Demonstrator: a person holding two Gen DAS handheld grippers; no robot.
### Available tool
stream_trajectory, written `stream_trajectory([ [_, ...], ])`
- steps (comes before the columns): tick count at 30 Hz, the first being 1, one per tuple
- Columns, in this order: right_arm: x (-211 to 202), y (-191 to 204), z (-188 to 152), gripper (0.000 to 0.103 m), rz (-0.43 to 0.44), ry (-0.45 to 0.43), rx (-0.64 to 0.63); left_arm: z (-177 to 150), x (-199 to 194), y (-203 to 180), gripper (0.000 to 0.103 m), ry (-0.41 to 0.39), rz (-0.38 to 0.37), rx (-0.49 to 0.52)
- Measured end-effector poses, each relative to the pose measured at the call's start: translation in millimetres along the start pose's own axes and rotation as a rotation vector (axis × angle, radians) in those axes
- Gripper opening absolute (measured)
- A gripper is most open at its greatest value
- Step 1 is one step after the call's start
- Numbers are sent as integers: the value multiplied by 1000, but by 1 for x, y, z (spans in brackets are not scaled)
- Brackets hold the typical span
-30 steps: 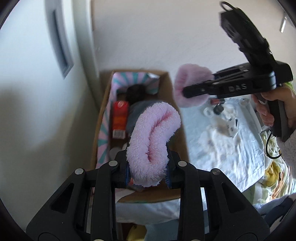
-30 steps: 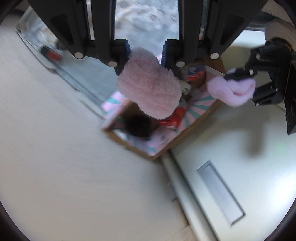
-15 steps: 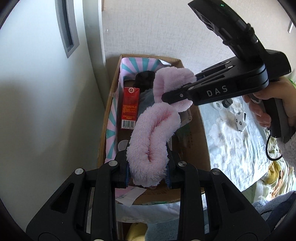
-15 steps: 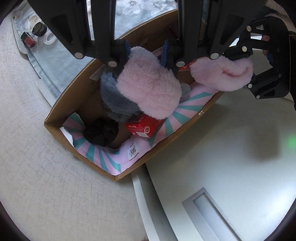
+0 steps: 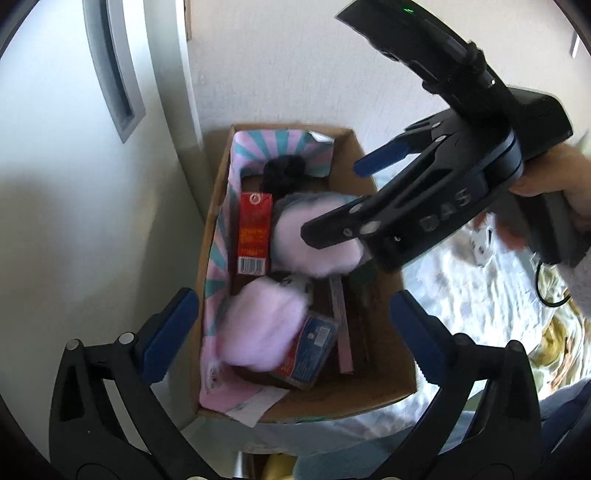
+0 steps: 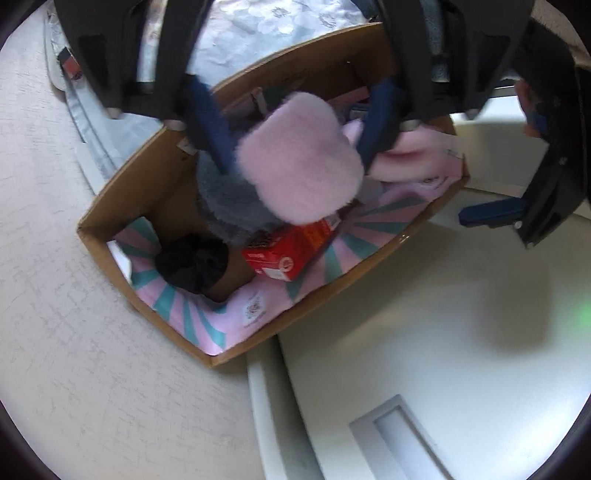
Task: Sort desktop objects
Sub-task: 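Carry both pink slippers into the cardboard box and release them, then move both tools back over the table toward the jar and panda sock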
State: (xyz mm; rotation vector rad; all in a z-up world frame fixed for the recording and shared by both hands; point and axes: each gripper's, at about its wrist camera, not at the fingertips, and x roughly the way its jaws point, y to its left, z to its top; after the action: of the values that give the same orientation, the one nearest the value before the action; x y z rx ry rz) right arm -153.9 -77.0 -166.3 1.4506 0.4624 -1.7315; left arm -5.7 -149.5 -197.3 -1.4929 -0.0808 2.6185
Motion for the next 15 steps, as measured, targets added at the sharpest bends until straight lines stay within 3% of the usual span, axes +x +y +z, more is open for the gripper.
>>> stream_trajectory([
  [1, -4, -3, 0, 103, 5, -23, 7, 1, 1, -1, 103, -1, 10, 0],
  [7, -35, -21, -4, 103, 0, -150, 89, 3, -3, -4, 103, -55, 61, 11],
  [15, -60, -26, -21, 103, 23, -167, 115, 13, -7, -17, 103, -68, 83, 20],
])
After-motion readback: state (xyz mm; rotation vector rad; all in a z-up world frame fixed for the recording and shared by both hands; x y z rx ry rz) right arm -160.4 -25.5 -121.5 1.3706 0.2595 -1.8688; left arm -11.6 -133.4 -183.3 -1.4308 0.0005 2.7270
